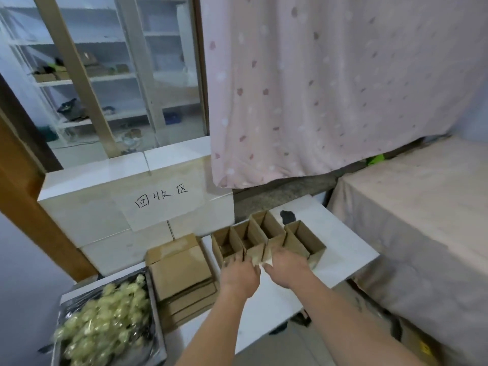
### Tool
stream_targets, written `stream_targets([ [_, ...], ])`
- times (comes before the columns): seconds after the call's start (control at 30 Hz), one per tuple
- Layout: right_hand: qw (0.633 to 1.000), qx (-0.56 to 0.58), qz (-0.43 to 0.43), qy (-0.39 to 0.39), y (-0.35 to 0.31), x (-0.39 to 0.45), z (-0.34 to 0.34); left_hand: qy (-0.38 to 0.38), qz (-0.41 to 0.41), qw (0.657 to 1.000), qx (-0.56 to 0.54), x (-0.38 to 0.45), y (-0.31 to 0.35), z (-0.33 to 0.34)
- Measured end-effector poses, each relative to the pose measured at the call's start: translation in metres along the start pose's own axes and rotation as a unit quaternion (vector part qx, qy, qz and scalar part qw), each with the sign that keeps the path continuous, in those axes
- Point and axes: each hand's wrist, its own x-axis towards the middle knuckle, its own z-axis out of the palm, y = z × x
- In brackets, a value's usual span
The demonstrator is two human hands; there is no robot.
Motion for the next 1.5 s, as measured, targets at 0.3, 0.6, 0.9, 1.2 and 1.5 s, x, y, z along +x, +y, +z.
stream_targets([
  [0.3,1.0,-0.015,-0.007,-0.004,0.101,-0.006,0.013,-0.029,0.011,0.997,0.072,0.027,0.097,0.021],
  [0.6,0.999,-0.013,-0.037,-0.031,0.217,0.022,0.039,-0.067,-0.032,0.995,0.07,0.06,0.194,0.058],
  [0.9,0.996,-0.011,-0.079,-0.049,0.257,0.054,0.046,-0.091,-0.084,0.989,0.082,0.065,0.219,0.063],
  [1.2,0.996,0.009,-0.058,-0.064,0.27,0.102,0.052,-0.118,-0.11,0.983,0.086,0.116,0.214,0.073],
  [1.5,0.993,-0.011,-0.075,-0.092,0.273,0.189,0.049,-0.127,-0.166,0.977,-0.038,0.192,0.203,0.085],
])
